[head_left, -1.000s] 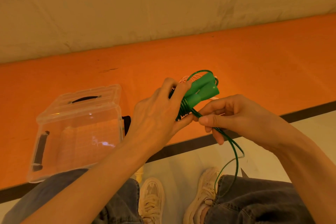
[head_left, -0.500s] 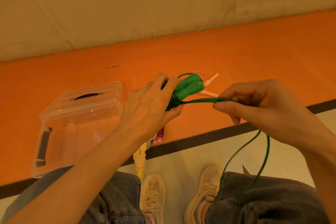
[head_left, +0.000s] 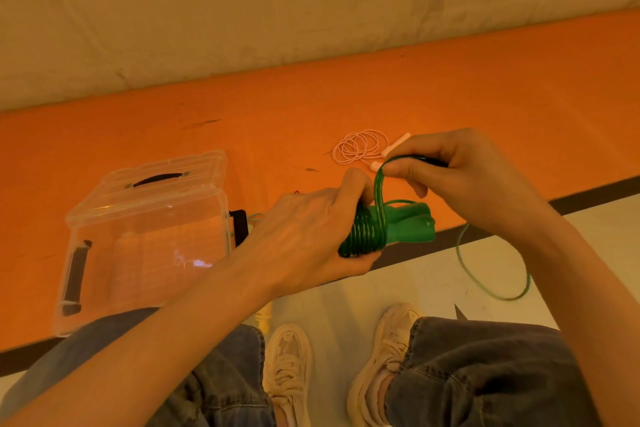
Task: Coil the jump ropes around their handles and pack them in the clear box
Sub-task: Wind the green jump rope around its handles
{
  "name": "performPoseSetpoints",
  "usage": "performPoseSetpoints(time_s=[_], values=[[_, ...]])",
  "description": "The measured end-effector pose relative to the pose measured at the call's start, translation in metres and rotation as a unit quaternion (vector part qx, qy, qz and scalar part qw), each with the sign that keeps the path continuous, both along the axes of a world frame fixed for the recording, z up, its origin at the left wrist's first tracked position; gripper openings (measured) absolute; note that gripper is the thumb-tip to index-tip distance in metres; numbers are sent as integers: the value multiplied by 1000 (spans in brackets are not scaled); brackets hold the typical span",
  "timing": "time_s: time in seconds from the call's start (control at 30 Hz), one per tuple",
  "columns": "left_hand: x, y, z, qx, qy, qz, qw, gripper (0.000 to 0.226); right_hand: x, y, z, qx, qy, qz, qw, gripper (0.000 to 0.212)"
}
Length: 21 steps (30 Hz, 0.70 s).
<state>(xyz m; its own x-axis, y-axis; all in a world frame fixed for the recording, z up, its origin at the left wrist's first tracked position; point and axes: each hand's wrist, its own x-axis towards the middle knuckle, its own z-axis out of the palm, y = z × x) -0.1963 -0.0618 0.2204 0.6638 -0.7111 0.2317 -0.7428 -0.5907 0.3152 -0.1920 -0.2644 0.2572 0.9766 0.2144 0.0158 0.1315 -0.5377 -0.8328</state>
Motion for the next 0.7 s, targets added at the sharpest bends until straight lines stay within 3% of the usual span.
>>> performPoseSetpoints(time_s=[0.2, 0.33, 0.53, 0.7], values=[[-3, 1, 2, -14, -16, -33, 999, 60, 1, -1, -5, 26, 18, 6, 999, 15], [-2, 2, 1, -19, -21, -32, 999, 48, 3, 4, -6, 32, 19, 8, 999, 14], [-1, 4, 7, -80, 12, -13, 997, 49, 11, -2, -6, 65, 15, -51, 996, 21], [-2, 4, 14, -132, 37, -19, 990, 49, 13, -12, -8, 88, 26, -32, 995, 29]])
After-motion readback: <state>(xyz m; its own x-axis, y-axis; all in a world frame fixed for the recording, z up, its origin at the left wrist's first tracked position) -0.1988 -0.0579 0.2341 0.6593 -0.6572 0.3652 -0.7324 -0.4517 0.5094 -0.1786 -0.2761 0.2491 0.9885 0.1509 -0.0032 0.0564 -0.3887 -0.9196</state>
